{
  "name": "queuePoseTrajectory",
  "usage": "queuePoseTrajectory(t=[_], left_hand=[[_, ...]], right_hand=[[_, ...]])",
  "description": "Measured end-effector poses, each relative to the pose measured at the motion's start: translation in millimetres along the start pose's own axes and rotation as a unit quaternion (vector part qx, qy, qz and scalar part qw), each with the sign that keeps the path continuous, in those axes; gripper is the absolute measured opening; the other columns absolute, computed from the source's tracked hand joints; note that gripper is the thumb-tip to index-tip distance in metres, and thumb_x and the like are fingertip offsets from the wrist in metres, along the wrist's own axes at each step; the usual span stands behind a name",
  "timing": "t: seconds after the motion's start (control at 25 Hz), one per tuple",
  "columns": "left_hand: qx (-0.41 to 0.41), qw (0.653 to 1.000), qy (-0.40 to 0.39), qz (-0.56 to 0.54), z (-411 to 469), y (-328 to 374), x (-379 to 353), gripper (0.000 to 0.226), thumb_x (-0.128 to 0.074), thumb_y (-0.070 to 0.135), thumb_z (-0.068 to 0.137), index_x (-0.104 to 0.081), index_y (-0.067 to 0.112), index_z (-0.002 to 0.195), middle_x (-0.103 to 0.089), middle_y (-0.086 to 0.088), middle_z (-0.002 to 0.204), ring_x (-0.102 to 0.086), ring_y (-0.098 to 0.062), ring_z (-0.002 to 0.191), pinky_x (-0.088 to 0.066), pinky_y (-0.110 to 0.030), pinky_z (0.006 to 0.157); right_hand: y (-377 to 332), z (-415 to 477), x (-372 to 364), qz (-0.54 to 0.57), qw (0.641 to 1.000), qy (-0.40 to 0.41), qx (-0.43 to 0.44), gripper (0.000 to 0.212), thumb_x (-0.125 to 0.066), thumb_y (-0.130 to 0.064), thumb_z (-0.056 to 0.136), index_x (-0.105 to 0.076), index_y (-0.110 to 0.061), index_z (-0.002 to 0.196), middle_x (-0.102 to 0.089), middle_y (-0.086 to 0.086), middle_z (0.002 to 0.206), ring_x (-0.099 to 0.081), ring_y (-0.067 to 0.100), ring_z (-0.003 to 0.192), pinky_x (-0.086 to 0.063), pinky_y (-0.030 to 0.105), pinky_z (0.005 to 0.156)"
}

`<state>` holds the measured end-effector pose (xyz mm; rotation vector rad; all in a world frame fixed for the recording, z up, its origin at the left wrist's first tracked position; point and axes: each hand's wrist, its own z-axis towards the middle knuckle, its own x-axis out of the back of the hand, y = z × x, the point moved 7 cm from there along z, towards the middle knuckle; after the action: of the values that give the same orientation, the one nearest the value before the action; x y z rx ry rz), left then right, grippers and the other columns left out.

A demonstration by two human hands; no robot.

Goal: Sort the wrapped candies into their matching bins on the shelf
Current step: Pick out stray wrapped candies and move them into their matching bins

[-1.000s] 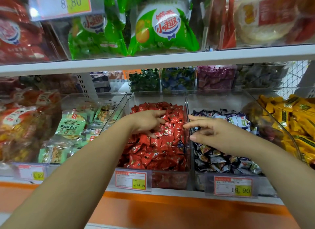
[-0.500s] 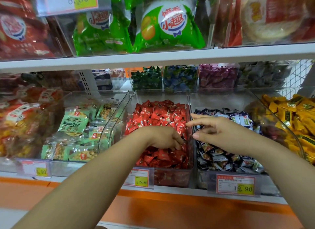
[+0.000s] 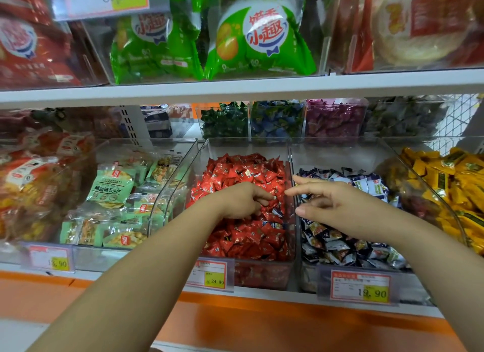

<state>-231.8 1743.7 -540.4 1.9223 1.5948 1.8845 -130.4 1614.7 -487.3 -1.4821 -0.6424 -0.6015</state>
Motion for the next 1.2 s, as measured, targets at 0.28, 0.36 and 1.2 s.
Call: queuePoseTrajectory(t=[0.28,0.36,1.2], left_hand=[[-0.025,0.991,-0.032,0.124,2.0,13.2,-14.9,0.041,-0.057,0.014,0.091,-0.051,0.017,0.132,-0.059,-0.001,0.124,-0.055,-0.016,0.111,-0.041,-0.026,0.097],[-0.02,0.993,-0.019,0.111,6.0,13.1,-17.4,0.035,-0.062,0.018,0.088,-0.057,0.014,0.123,-0.064,-0.003,0.114,-0.058,-0.017,0.102,-0.043,-0.027,0.092],[-0.162,0.966,0.2,-0.038,-43.4,99.7,19.1,0.02,-0.063,0.031,0.088,-0.069,0.025,0.106,-0.067,0.012,0.093,-0.059,0.004,0.085,-0.044,-0.011,0.078]], right_hand=[[-1.8,0.6,-0.2,-0.007,1.0,0.001,-0.003,0.036,-0.057,-0.033,0.089,-0.051,-0.042,0.124,-0.017,-0.025,0.151,-0.057,-0.018,0.092,-0.044,0.004,0.076],[-2.1,0.8,0.0,-0.003,1.0,0.0,-0.005,0.035,-0.057,-0.032,0.089,-0.052,-0.042,0.122,-0.018,-0.025,0.15,-0.058,-0.016,0.092,-0.046,0.007,0.077],[9.4,-20.1,50.0,0.038,0.963,0.267,-0.004,0.01,-0.063,-0.021,0.087,-0.067,-0.03,0.09,-0.068,-0.013,0.087,-0.064,0.007,0.081,-0.046,0.01,0.066]])
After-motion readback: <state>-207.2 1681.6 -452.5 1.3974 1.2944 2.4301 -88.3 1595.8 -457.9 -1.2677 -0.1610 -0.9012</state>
